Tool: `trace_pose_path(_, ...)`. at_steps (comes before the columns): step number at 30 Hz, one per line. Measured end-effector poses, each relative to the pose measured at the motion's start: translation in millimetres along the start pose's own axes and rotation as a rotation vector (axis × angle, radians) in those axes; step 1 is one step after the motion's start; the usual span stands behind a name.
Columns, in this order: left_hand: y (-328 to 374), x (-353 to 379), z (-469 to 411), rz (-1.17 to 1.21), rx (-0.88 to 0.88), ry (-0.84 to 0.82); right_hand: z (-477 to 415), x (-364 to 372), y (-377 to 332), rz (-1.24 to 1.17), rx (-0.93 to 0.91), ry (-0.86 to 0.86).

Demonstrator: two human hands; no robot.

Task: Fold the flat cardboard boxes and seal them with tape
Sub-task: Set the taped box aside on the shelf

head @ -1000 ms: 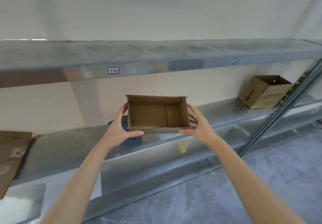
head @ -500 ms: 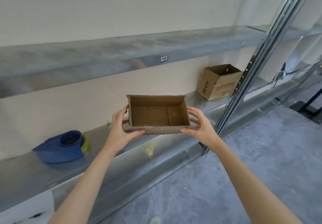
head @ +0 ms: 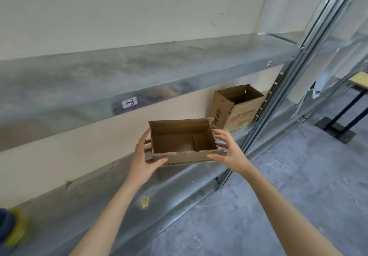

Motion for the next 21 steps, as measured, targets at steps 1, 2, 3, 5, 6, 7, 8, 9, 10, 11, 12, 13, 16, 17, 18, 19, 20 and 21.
trace_pose_path(1, -2, 9, -8, 0.000, -0.019, -0.004, -12, -3, 4, 0.010, 0.006, -0.008)
trace_pose_path(2, -5, 18, -14, -0.002, -0.037, -0.007, -23, -4, 9, 0.025, 0.017, -0.018)
trace_pose_path(3, -8, 25, -19, -0.007, -0.054, -0.013, -34, -6, 13, 0.046, 0.033, -0.027)
trace_pose_path(5, -11, 37, -26, -0.027, -0.069, -0.024, -53, -9, 23, 0.081, 0.051, -0.043)
trace_pose_path(6, -12, 43, -29, -0.041, -0.069, -0.027, -62, -11, 28, 0.088, 0.048, -0.056)
trace_pose_path(7, -14, 49, -32, -0.055, -0.075, -0.025, -71, -12, 33, 0.091, 0.041, -0.071)
trace_pose_path(8, -17, 54, -34, -0.070, -0.087, -0.019, -79, -13, 38, 0.099, 0.031, -0.085)
trace_pose_path(9, -19, 60, -35, -0.085, -0.100, -0.012, -87, -14, 42, 0.107, 0.019, -0.099)
trace_pose_path(10, -21, 65, -34, -0.096, -0.109, -0.003, -94, -14, 47, 0.111, 0.007, -0.116)
trace_pose_path(11, -23, 71, -34, -0.102, -0.114, 0.012, -101, -14, 51, 0.109, -0.003, -0.134)
trace_pose_path(12, -25, 76, -33, -0.107, -0.120, 0.030, -107, -14, 55, 0.107, -0.012, -0.150)
trace_pose_path(13, -26, 81, -32, -0.111, -0.125, 0.051, -114, -15, 59, 0.105, -0.025, -0.164)
trace_pose_path(16, -27, 97, -27, -0.129, -0.141, 0.137, -134, -19, 69, 0.133, -0.085, -0.213)
trace_pose_path(17, -27, 102, -25, -0.127, -0.158, 0.176, -141, -20, 71, 0.150, -0.110, -0.228)
trace_pose_path(18, -26, 107, -23, -0.124, -0.172, 0.217, -146, -21, 73, 0.163, -0.135, -0.238)
trace_pose_path(19, -25, 111, -21, -0.128, -0.174, 0.258, -150, -22, 73, 0.172, -0.159, -0.245)
trace_pose_path(20, -22, 115, -19, -0.143, -0.171, 0.288, -154, -24, 73, 0.181, -0.184, -0.253)
trace_pose_path(21, -18, 119, -17, -0.164, -0.170, 0.311, -156, -25, 73, 0.191, -0.209, -0.263)
Point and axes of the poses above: each hand's wrist, its own z-axis away from the middle knuckle, its own x-axis out of the palm, y = z × x, the point moved 4 cm from there along -z, towards the middle knuckle, and after that the axes turned 15 degrees about y, right-handed, at the moved point
